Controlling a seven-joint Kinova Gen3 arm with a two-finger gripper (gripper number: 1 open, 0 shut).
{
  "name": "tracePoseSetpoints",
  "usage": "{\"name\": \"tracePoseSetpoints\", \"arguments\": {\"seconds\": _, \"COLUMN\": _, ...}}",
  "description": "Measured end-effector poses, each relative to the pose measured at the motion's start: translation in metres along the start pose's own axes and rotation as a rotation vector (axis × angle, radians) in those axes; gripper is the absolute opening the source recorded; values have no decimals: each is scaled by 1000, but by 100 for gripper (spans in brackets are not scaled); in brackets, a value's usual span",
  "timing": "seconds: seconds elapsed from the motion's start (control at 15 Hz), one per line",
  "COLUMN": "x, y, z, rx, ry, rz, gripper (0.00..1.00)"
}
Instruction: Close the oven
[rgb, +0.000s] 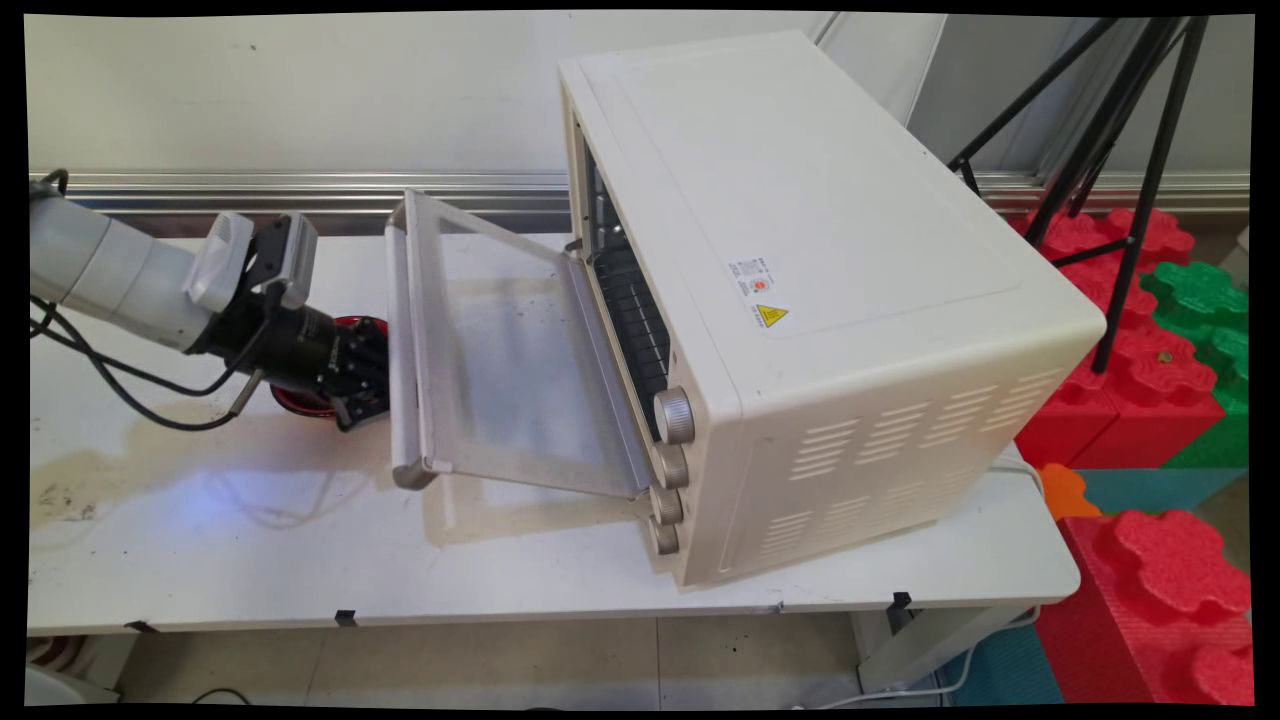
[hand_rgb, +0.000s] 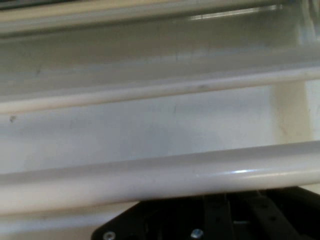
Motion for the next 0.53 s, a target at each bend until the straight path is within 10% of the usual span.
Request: {"name": "tracePoseSetpoints", "arguments": {"seconds": 0.53, "x": 34, "y": -5, "z": -2, "rx": 6, "ry": 93, "rz": 11, "gripper": 0}}
